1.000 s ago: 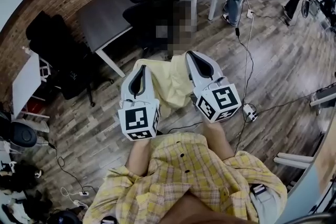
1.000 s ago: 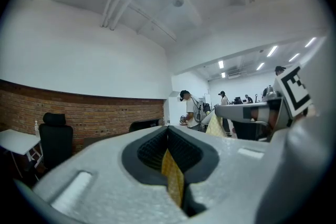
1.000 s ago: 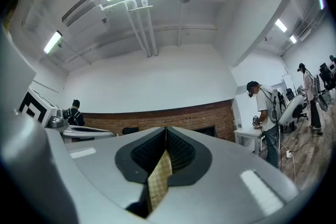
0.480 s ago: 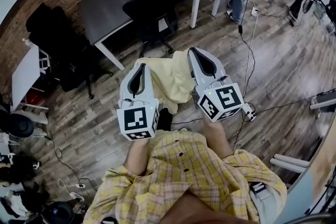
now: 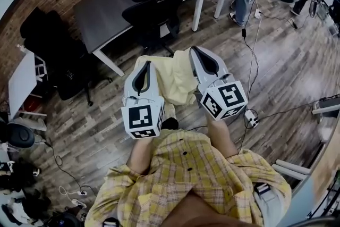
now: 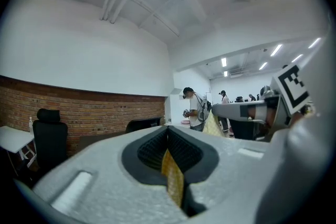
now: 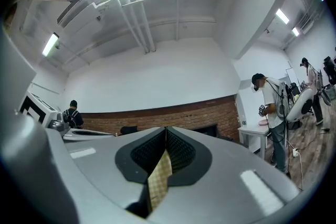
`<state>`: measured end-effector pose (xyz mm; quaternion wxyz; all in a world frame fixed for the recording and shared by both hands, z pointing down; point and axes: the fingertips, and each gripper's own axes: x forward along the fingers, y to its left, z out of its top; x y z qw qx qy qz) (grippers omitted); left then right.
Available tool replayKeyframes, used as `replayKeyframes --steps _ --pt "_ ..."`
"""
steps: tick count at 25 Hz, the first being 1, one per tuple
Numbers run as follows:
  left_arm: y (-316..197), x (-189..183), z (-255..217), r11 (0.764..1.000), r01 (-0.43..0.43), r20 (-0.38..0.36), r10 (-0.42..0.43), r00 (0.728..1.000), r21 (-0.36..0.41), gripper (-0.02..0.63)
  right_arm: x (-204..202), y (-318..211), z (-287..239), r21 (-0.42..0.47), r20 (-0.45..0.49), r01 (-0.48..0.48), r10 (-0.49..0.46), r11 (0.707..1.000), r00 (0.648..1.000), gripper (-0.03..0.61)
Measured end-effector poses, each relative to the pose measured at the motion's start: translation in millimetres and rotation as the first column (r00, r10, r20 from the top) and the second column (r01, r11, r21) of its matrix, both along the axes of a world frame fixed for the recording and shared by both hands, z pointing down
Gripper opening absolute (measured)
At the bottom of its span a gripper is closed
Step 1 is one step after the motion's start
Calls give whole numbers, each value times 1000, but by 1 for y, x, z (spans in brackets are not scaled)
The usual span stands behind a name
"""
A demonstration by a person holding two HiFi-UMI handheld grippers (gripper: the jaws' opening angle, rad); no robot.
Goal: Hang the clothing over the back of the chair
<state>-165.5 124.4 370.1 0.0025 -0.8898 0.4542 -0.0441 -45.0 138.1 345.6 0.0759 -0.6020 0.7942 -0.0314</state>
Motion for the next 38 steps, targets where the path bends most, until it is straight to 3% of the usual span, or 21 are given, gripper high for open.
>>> replayKeyframes --steps 17,30,35,38 --pt "-182 35 -17 998 -66 -41 65 997 -9 5 33 -176 -19 -15 -57 -68 67 998 996 11" --pt "-257 49 -22 994 -106 -28 106 994 13 3 45 -252 -21 1 -49 -101 101 995 994 11" --pt "-269 58 -26 995 -92 12 92 996 47 5 54 -264 -25 6 -55 -101 101 995 993 11" --pt "-279 63 -33 995 -70 -13 71 997 66 4 59 -275 -29 17 -56 -86 87 996 995 11"
